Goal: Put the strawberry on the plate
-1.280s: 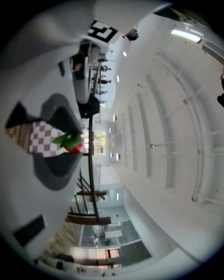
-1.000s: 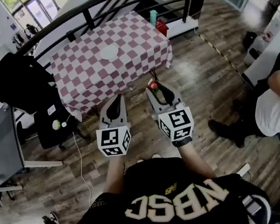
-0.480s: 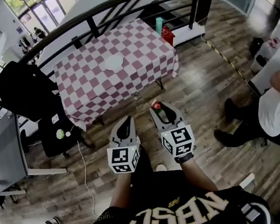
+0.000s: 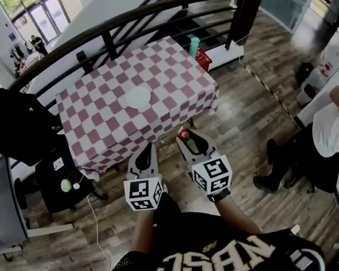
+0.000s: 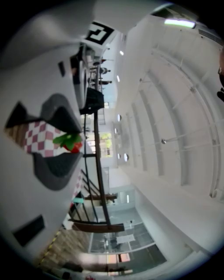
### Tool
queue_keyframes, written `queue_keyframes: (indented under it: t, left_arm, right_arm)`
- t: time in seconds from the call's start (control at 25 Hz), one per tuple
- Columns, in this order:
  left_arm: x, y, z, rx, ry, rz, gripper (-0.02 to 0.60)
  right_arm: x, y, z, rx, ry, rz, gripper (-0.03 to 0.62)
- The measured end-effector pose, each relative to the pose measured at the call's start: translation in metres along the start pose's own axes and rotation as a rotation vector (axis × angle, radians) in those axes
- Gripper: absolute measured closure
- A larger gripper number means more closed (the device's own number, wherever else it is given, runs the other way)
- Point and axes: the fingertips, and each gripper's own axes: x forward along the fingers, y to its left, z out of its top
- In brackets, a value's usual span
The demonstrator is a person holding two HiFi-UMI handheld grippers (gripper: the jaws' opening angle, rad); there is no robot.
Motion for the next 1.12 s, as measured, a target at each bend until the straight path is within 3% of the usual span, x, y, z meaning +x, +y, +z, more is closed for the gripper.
queue_keyframes:
  t: [0.24,0.48,0.76,1.12]
  left_arm:
    - [0.050,0.070,0.028,-0.030,-0.055,0.008,0.569]
    - [0.079,0.131,0.028,-0.060,-0.042,0.002,0.569]
    - [0.104,0.173,0.006,-0.088,0.027,0.017,0.569]
    - [0.153,0.207,-0.026,-0.132,0.090,0.062,0.569]
  right_arm:
    - [0.087,-0.004,0.026,-0.061,0.003,0.021,0.447]
    - [0.165,0.002,0.031,-0.082,0.021,0.029,0.447]
    - [0.214,0.007,0.019,-0.093,0.073,0.039,0.447]
    - [0.278,-0.025,-0.017,-0.067,0.163,0.062,0.447]
